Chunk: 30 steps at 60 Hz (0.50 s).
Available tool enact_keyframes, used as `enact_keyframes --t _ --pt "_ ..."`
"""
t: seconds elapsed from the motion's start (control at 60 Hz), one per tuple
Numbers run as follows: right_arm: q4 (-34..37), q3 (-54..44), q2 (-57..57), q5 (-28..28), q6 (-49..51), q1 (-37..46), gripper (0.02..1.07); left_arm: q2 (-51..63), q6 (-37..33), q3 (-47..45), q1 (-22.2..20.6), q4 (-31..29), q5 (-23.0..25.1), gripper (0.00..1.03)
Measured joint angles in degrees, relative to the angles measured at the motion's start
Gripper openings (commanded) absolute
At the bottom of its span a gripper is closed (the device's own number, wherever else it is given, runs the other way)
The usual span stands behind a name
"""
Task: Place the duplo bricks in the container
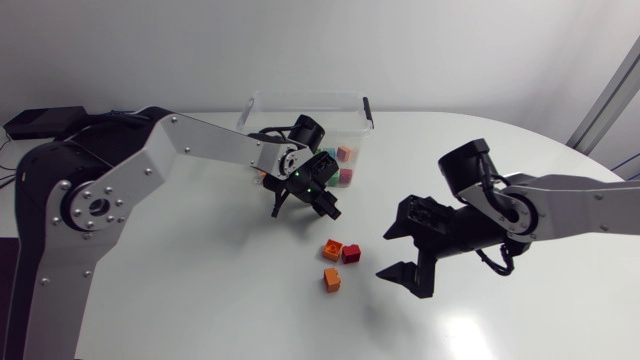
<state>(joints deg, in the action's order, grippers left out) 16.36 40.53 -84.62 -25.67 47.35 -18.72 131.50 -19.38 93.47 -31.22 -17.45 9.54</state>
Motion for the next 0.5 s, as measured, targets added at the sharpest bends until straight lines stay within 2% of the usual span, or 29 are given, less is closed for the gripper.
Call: enact_keyframes --t 0.283,0.5 --pt "0.02 5.22 -7.82 0.5 3.96 -3.45 1.02 -4.98 -1.51 -7.3 0.09 -0.04 -0.02 0.32" --pt "1.55 13.14 -15.67 1.11 5.73 -5.27 1.02 -15.93 -2.56 -17.51 0.94 -0.5 -0.02 0.32"
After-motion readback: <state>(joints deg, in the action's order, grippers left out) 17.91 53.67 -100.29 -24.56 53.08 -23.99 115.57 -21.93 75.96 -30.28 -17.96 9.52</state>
